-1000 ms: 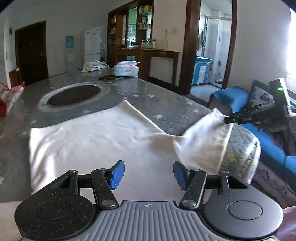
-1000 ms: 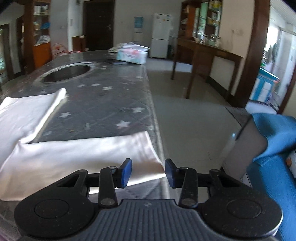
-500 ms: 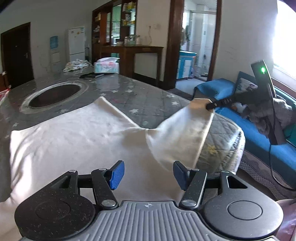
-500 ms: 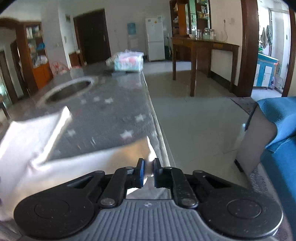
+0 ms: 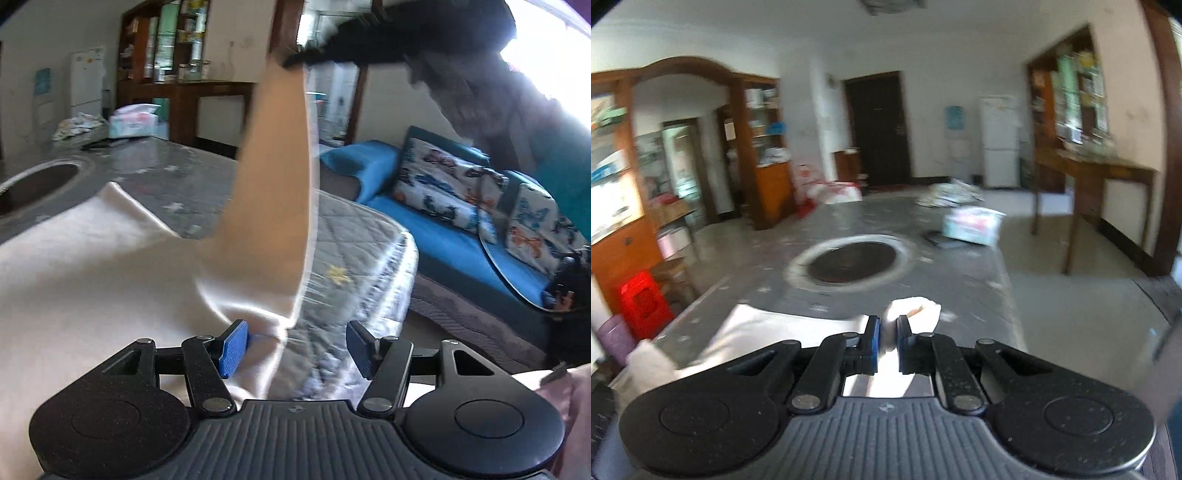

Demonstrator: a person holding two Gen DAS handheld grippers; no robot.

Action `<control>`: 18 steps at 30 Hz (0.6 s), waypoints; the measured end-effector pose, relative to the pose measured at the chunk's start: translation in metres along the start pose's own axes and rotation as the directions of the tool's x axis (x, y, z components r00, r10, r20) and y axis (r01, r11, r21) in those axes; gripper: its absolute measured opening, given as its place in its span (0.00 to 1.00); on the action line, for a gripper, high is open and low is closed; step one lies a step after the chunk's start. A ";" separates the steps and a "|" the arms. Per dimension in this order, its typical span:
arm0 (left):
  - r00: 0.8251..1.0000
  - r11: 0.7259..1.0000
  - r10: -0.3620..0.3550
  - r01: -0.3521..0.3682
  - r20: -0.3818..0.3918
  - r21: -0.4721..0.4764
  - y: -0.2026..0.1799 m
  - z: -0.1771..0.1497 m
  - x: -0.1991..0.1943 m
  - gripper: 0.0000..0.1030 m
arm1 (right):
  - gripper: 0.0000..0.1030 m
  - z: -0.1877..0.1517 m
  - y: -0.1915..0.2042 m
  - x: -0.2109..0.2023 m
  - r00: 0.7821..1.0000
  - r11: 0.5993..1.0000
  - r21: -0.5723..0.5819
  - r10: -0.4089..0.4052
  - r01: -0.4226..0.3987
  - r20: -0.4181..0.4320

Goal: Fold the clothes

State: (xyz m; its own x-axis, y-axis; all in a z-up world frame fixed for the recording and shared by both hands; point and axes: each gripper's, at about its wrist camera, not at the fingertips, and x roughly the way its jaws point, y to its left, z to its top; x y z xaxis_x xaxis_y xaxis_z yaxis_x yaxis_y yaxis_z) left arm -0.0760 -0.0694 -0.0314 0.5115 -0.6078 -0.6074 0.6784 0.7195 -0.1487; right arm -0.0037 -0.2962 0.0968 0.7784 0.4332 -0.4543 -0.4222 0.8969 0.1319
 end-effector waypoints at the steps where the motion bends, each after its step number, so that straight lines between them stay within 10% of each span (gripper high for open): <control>1: 1.000 1.000 -0.001 0.001 0.003 -0.002 0.000 -0.001 0.000 0.61 | 0.08 0.005 0.009 0.001 1.000 1.000 -0.019 0.024 -0.024 0.000; 8: 0.996 0.998 0.014 -0.008 0.092 -0.064 0.008 -0.007 -0.038 0.63 | 0.08 0.024 0.086 0.028 0.976 0.961 -0.175 0.207 -0.215 -0.065; 18: 0.957 0.950 0.243 -0.202 0.156 -0.239 0.037 -0.049 -0.109 0.66 | 0.08 -0.007 0.178 0.078 0.882 0.855 -0.264 0.372 -0.446 -0.288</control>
State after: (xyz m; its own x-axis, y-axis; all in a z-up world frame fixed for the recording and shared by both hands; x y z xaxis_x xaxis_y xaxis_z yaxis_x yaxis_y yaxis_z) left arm -0.1325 0.0396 -0.0089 0.7367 -0.4594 -0.4963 0.4149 0.8865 -0.2047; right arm -0.0211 -0.1036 0.0786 0.3961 0.6901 -0.6056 -0.8310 0.5500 0.0832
